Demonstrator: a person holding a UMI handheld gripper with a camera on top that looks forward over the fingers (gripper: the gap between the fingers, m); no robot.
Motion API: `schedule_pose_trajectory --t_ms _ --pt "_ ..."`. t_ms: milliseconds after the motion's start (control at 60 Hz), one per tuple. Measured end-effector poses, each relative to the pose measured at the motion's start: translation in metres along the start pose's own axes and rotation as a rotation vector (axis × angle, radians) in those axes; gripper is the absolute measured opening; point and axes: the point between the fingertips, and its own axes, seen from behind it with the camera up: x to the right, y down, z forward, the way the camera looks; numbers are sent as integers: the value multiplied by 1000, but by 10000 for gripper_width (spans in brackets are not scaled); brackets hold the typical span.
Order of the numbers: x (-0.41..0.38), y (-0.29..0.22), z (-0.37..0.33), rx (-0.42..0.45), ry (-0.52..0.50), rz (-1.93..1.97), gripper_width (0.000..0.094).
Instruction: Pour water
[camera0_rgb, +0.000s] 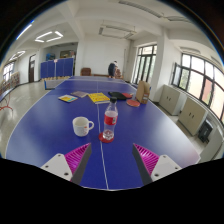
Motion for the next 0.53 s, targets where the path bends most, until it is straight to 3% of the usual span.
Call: schedule_pose_trajectory --t_ms 200,533 --pt "2 15 -85 7 12 -5 851" --pt "-1 28 -117 16 15 -17 852"
